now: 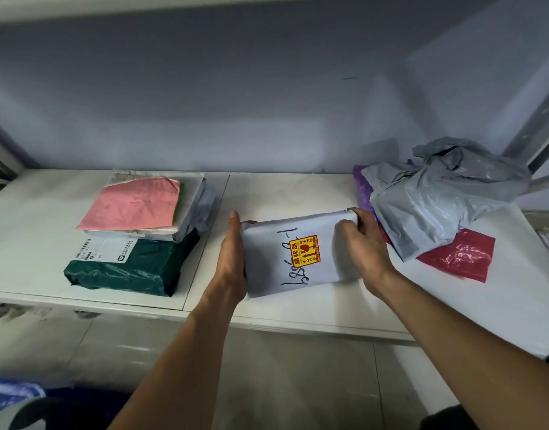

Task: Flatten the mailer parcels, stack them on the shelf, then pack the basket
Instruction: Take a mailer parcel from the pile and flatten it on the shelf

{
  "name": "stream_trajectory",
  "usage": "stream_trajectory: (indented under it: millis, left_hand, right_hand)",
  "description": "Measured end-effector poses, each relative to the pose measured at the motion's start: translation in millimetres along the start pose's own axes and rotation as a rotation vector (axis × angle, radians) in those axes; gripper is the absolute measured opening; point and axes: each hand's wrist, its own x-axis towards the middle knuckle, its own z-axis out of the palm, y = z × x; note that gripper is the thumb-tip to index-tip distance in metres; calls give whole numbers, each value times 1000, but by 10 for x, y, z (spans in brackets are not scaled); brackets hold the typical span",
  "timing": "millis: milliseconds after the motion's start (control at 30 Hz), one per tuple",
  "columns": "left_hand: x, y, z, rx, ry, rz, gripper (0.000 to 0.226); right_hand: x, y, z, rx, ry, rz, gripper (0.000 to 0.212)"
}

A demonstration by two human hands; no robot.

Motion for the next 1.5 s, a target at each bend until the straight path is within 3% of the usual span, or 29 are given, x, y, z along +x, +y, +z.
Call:
stream_trajectory:
  millis: [67,300,467,567,633,767,867,1000,1167,1233,1300,1400,1500]
  left_hand:
    - [-40,40,35,64,34,5,47]
    - [-41,64,44,92,58,166,22]
    - [-36,-27,3,124,-8,176,28]
    - [-37,-59,5,119,14,196,21]
    - [-51,-87,21,118,24,197,22]
    - [-70,-115,25,114,24,255,17]
    - [-57,-131,-2,172,4,310,18]
    - [-52,-95,-15,145,-1,295,23]
    - [-46,-116,25,106,-8,274,29]
    - [-44,-129,41,100,9,260,31]
    - [-23,-134,46,86,-8,229,32]
    - [9,-157,17,62,9,181,35]
    - [21,-164,29,0,33,139,45]
  right_hand:
    - [-10,-49,5,129,57,15,16]
    - [-35,-147,-16,192,146,-34,27]
    - [-51,-189,71,-88,85,-123,17]
    - [16,-138,146,-710,237,-414,31]
    - [30,-171,242,-948,276,-651,33]
    - [-177,-413,683,-980,-22,-929,48]
    - [-344,-408,974,-1021,-245,-936,53]
    - [-220,-273,826,-1112,-97,-1010,50]
    - [126,-189,240,-1252,-78,-814,56]
    - [135,-182,165,-1268,-18,-721,46]
    - [129,-219,173,-1106,36,-561,41]
    - [239,-322,193,-798,-21,-229,33]
    - [314,-403,105,-317,11,141,22]
